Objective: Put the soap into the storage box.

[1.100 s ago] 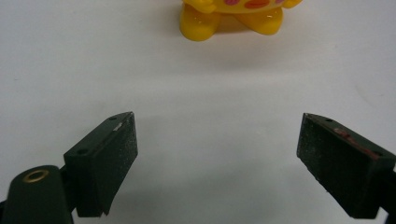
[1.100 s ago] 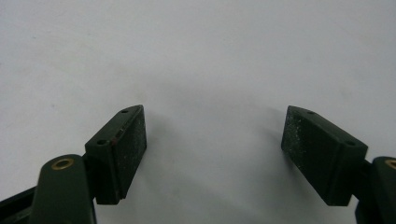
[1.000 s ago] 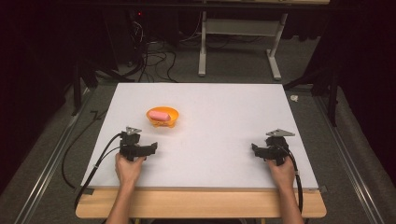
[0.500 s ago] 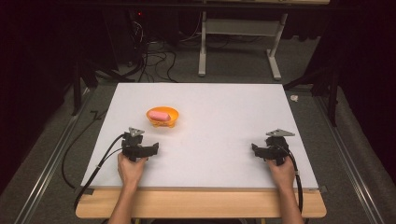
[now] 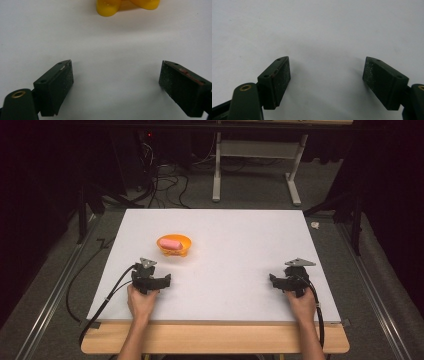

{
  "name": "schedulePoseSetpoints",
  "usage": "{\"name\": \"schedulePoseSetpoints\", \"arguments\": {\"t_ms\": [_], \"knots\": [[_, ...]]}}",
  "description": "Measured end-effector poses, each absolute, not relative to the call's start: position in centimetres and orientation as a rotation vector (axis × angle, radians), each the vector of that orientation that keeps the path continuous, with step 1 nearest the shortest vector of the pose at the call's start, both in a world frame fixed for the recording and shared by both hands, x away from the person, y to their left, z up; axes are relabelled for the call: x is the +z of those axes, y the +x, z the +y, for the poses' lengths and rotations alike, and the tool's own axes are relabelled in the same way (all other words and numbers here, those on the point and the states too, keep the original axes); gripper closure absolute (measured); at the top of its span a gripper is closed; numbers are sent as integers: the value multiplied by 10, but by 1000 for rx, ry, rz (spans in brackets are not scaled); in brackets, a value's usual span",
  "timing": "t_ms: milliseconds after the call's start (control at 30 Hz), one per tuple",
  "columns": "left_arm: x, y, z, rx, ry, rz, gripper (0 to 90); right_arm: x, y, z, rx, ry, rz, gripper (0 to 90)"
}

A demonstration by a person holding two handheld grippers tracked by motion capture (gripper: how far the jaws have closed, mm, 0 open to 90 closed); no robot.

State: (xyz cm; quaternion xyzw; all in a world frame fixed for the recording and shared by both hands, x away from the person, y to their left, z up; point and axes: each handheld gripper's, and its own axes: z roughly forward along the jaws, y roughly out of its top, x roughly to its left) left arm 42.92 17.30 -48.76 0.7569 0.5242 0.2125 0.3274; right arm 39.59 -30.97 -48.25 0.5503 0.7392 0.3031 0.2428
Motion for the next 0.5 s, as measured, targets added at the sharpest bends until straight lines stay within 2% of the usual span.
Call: {"name": "schedulePoseSetpoints", "arguments": {"t_ms": [500], "knots": [[-489, 429, 173, 557, 1978, 1369, 121, -482, 396, -310, 827, 1504, 2022, 228]]}}
